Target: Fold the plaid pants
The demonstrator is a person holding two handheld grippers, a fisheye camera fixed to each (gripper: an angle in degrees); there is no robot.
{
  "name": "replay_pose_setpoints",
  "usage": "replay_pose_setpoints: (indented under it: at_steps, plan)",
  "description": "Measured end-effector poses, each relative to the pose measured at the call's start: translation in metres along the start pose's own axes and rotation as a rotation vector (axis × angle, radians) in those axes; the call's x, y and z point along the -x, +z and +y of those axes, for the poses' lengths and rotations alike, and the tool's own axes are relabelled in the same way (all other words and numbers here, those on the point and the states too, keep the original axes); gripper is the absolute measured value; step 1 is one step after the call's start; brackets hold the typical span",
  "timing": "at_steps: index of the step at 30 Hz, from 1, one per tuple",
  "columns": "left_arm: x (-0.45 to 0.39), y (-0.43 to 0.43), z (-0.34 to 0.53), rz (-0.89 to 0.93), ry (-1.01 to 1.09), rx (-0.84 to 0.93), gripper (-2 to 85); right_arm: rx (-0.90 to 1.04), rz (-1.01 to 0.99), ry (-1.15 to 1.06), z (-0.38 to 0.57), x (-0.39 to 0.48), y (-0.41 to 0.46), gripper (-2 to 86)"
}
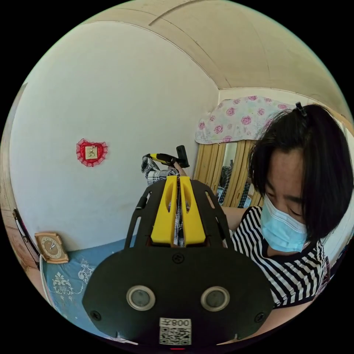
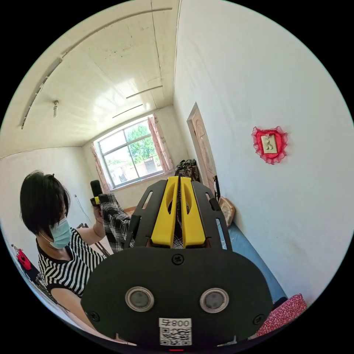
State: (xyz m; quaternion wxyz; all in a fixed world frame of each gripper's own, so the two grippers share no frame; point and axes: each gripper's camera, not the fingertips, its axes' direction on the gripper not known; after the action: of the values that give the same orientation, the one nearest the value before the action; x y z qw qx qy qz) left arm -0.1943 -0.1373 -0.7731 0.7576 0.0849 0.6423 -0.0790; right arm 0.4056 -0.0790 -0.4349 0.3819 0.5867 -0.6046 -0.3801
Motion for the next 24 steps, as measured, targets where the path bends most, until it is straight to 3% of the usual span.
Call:
replay_pose_setpoints:
  at_steps: [5, 11, 16, 19, 24]
  plan:
    - [0.146, -0.051, 0.024, -0.089, -0.153, -0.008, 1.2, 0.175, -0.02, 0.039, 0.01, -0.052, 0.085, 0.8]
    - [0.377, -0.125, 0.104, -0.224, -0.536, -0.01, 1.5, 0.496, -0.059, 0.128, 0.049, -0.142, 0.263, 2.3]
    - [0.58, -0.181, 0.228, -0.483, -0.99, 0.092, 2.9, 1.003, 0.126, 0.326, 0.151, -0.224, 0.409, 7.3]
    - [0.657, -0.204, 0.314, -0.564, -1.33, 0.086, 4.4, 1.1, 0.167, 0.372, 0.211, -0.248, 0.414, 8.1]
    - [0.723, -0.21, 0.402, -0.561, -1.659, 0.154, 5.6, 1.206, 0.136, 0.487, 0.304, -0.277, 0.338, 7.3]
